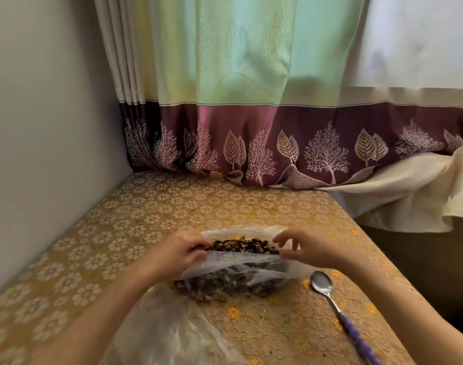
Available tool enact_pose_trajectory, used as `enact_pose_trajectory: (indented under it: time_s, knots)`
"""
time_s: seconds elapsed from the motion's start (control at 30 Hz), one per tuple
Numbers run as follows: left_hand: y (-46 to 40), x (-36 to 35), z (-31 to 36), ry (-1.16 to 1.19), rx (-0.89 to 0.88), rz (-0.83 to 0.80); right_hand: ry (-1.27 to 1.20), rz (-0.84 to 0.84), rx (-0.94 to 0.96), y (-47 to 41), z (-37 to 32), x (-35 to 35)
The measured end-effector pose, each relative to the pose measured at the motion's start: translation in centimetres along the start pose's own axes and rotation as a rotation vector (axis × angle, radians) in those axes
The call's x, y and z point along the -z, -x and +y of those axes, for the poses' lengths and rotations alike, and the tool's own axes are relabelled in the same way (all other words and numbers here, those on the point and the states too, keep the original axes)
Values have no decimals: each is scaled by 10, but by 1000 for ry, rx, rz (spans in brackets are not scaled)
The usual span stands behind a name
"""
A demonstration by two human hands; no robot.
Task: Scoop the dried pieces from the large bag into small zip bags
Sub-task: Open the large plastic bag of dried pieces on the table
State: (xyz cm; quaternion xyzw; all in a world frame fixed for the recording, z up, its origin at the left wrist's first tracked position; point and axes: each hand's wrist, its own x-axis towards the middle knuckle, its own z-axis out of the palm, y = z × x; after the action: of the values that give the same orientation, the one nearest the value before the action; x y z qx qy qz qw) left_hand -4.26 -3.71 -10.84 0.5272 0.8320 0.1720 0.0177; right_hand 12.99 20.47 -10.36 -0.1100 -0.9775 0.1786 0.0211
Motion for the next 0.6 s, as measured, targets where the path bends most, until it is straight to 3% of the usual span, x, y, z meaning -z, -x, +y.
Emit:
enact_pose_trajectory:
  time_s: [0.07, 0.17, 0.3, 0.47, 0.53, 0.6]
  knots:
    - [6, -2, 2, -26, 31, -96, 136, -75, -49, 9, -1, 0]
    - [15, 0, 3, -72, 22, -109, 186, -58, -44, 21, -6, -3]
    - [30, 0, 9, -151, -26, -109, 330, 108, 7, 35, -18, -18]
    - [44, -16, 20, -265, 61, 226, 353, 572, 51, 46, -42, -39]
    - [50, -23, 23, -195, 93, 338, 299, 556, -51, 48, -44, -50]
    - [54, -30, 23, -112, 138, 358, 219, 419, -178, 47, -42, -60]
